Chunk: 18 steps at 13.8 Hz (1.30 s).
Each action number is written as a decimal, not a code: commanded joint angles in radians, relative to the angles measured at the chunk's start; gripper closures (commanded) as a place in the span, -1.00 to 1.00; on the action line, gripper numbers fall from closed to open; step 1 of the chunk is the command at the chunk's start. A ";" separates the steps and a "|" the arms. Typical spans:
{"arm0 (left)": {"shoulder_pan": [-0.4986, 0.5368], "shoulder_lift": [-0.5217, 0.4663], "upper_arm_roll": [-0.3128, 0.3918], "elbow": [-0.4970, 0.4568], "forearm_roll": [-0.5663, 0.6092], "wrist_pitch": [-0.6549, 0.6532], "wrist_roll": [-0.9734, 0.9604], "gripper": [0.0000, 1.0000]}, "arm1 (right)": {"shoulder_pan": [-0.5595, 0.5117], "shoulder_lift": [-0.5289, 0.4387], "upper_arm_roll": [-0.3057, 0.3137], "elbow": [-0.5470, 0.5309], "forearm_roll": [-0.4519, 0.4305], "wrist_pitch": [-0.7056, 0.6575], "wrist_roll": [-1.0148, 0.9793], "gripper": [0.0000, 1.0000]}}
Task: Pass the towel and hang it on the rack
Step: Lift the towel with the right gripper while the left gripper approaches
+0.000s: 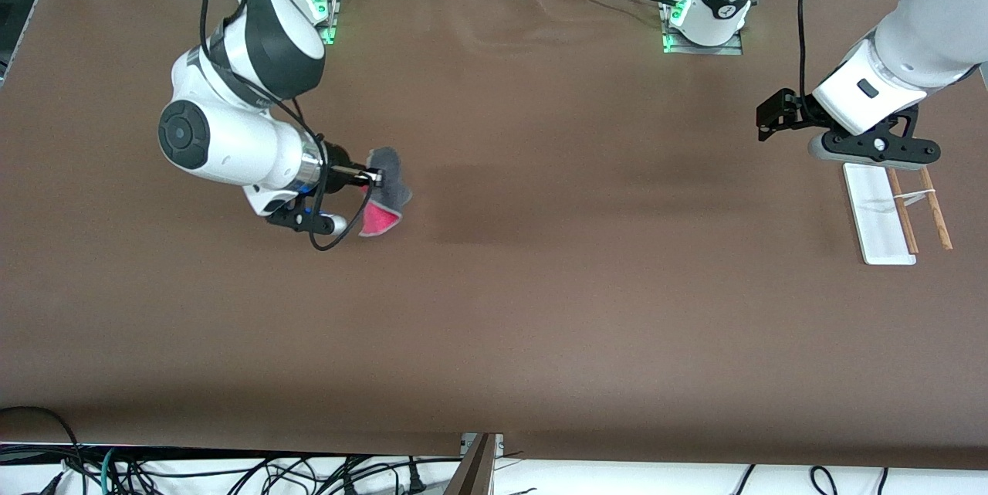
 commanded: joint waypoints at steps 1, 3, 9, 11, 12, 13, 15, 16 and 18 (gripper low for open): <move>-0.016 0.036 -0.006 0.013 0.006 -0.028 0.015 -1.00 | 0.025 0.030 0.039 0.095 0.119 -0.019 0.222 1.00; -0.026 0.066 -0.009 0.015 0.004 -0.025 0.016 -1.00 | 0.065 0.039 0.041 0.137 0.217 -0.004 0.360 1.00; -0.066 0.180 -0.013 0.035 -0.325 0.016 0.268 -1.00 | 0.168 0.059 0.042 0.216 0.384 0.160 0.725 1.00; -0.059 0.195 -0.013 0.026 -0.408 0.041 0.465 -1.00 | 0.209 0.076 0.042 0.246 0.398 0.212 0.799 1.00; -0.059 0.199 -0.013 0.023 -0.455 0.041 0.519 -1.00 | 0.226 0.082 0.041 0.253 0.398 0.241 0.821 1.00; -0.060 0.196 -0.015 0.013 -0.494 0.043 0.556 -1.00 | 0.237 0.083 0.041 0.253 0.398 0.263 0.830 1.00; -0.066 0.196 -0.015 0.000 -0.566 0.047 0.707 -1.00 | 0.257 0.090 0.041 0.256 0.395 0.290 0.848 1.00; -0.066 0.191 -0.015 -0.019 -0.603 0.047 0.774 -1.00 | 0.266 0.090 0.041 0.258 0.394 0.303 0.865 1.00; -0.065 0.186 -0.015 -0.040 -0.640 0.058 0.889 -1.00 | 0.271 0.088 0.041 0.260 0.395 0.318 0.875 1.00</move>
